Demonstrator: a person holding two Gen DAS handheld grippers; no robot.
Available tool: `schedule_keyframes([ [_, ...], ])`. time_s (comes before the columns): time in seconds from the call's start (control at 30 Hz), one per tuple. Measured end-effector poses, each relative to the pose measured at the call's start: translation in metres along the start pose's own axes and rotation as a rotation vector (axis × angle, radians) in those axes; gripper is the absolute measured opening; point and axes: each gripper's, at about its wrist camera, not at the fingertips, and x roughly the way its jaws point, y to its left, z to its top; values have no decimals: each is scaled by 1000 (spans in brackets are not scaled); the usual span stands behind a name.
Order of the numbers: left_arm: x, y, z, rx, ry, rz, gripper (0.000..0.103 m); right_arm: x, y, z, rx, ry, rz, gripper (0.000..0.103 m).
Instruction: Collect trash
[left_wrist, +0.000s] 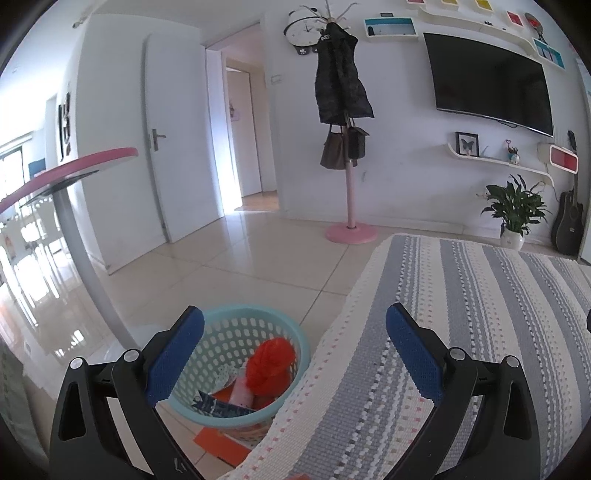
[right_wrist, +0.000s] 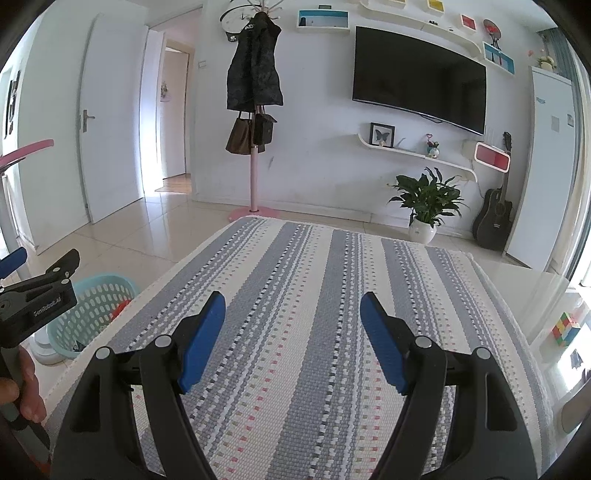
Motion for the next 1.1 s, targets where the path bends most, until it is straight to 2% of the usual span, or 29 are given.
schedule_keyframes([
  [1.1, 0, -1, 1, 3, 0, -3, 96, 3, 1, 1, 0, -4, 4, 72],
])
